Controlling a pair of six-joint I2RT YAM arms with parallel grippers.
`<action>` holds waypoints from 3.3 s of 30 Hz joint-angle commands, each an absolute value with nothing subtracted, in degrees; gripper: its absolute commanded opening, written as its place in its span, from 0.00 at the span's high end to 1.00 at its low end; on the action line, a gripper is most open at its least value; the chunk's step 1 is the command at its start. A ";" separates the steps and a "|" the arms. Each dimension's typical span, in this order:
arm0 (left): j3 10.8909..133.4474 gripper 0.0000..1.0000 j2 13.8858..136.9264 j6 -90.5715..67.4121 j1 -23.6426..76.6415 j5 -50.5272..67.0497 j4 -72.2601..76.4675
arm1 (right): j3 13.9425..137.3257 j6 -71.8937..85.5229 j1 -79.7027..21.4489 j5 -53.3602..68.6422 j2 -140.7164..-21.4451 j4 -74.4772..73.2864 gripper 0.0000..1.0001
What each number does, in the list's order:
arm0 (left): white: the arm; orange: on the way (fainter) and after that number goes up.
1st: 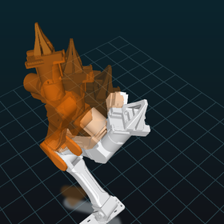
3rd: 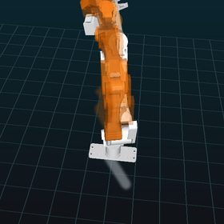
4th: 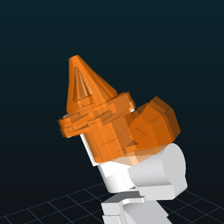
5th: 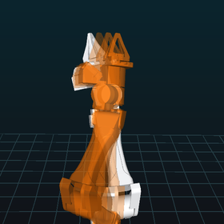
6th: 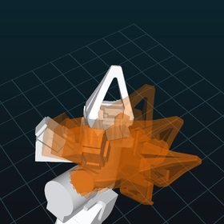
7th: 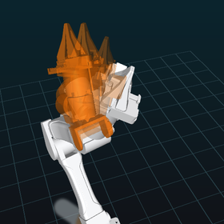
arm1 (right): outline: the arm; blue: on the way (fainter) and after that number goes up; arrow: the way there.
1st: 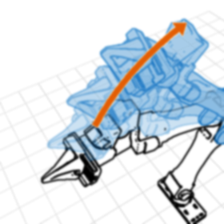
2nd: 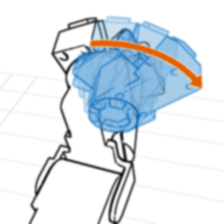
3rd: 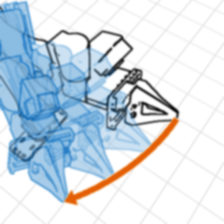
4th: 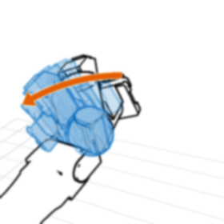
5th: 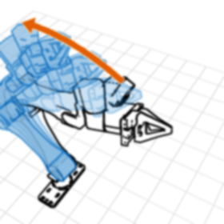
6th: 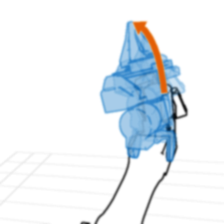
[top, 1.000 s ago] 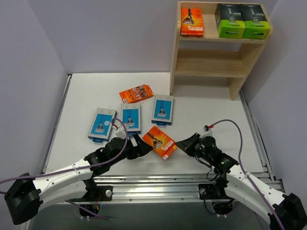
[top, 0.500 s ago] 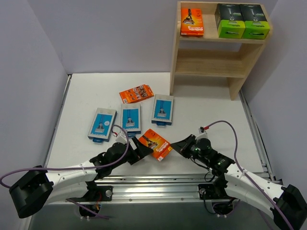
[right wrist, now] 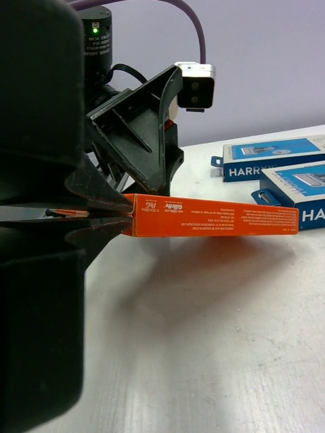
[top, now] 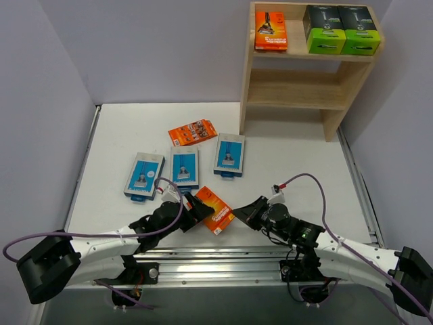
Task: Place and organize the shaving razors onto the shelf
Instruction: Pass the shaving razor from the right arm to the left, then pass the shaving razor from the left arm to the right
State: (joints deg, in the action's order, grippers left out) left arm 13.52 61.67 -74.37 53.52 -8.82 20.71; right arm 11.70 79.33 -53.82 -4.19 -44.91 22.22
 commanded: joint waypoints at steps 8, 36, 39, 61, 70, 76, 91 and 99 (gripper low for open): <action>11.70 0.01 62.05 -75.50 53.26 -12.48 24.96 | 12.04 82.53 -59.32 -10.46 -46.84 25.13 1.00; 8.79 0.91 37.10 -71.90 53.00 -19.51 7.39 | 9.84 84.99 -64.51 -11.16 -53.09 33.22 0.81; 8.96 0.96 34.99 -71.72 53.00 -20.04 5.28 | 9.23 85.25 -64.51 -11.25 -52.21 32.96 0.72; 10.11 0.97 31.03 -76.90 52.82 -15.21 4.74 | 13.80 76.56 -65.04 -6.59 -59.41 39.99 0.53; 9.14 0.97 28.13 -79.28 51.95 -14.33 4.75 | 13.63 76.55 -66.27 -5.80 -61.35 41.66 0.50; 9.32 0.97 25.05 -79.01 50.98 -14.94 2.11 | 13.36 76.55 -66.80 -5.36 -61.08 41.92 0.50; 7.65 0.97 23.03 -79.01 49.92 -14.68 0.09 | 12.31 77.34 -67.15 -6.15 -59.59 43.77 0.72; 6.50 0.77 23.99 -78.84 49.92 -15.12 0.09 | 10.64 79.01 -67.15 -7.47 -57.13 43.77 0.92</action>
